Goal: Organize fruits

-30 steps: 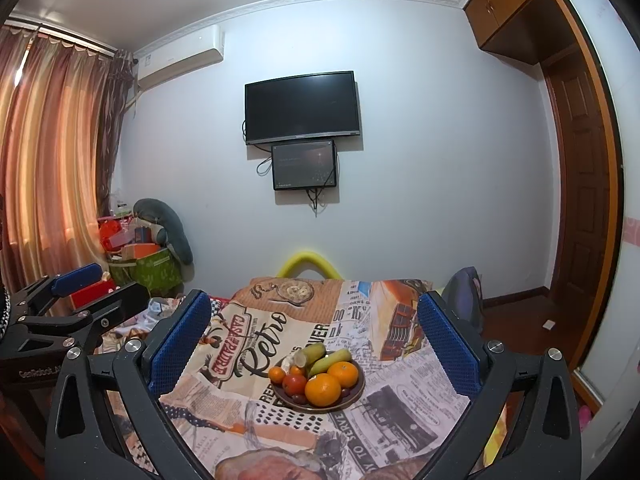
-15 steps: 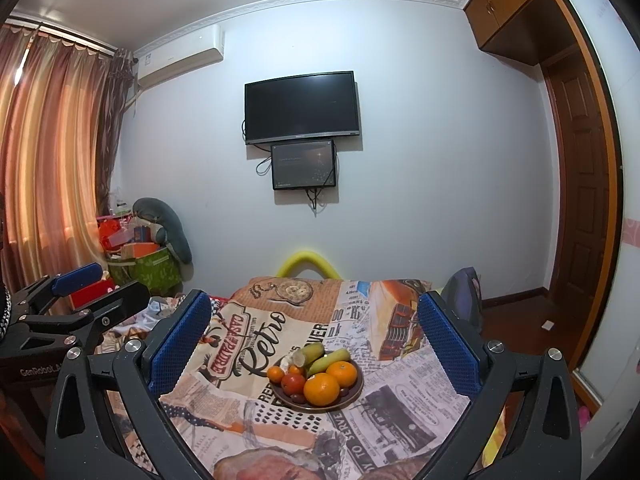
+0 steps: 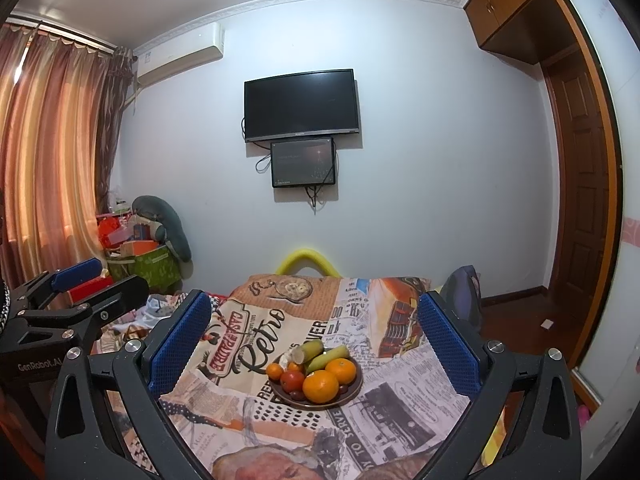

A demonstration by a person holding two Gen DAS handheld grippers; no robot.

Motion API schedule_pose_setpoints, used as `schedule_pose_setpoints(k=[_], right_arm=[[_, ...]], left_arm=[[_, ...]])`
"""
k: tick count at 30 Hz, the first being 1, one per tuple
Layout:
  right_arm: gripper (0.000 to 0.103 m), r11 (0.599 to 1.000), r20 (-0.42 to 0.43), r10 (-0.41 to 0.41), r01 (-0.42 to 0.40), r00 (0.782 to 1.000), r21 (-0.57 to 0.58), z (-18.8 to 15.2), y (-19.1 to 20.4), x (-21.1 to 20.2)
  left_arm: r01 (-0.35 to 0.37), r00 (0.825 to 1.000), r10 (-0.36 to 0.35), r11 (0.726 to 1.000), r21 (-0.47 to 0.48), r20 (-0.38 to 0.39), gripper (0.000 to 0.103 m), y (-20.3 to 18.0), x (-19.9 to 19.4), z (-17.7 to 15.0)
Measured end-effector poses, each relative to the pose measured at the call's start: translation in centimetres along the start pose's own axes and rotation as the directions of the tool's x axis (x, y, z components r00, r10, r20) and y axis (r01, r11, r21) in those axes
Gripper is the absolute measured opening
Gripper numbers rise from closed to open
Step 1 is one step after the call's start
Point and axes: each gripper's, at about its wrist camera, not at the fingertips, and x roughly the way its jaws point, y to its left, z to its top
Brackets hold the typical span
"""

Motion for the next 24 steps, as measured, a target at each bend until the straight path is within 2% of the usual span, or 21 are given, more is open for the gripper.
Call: schedule_pose_setpoints(k=[10,24], right_arm=[[0.103,1.000,-0.002,0.003,-0.003,1.000,0.000,-0.05,-0.12,-0.03],[0.103,1.000,-0.007,0.004,-0.004,1.000,-0.001,-0.01,-0.18,0.19]], left_arm=[[0.030,0.999,-0.030,1.000,-0.001,-0.013,0.103,-0.32,0.12,-0.03],[0.033,0.999,-0.033,0.999,-0.001,-0.015,0.103,-0.31,0.31,-0.07]])
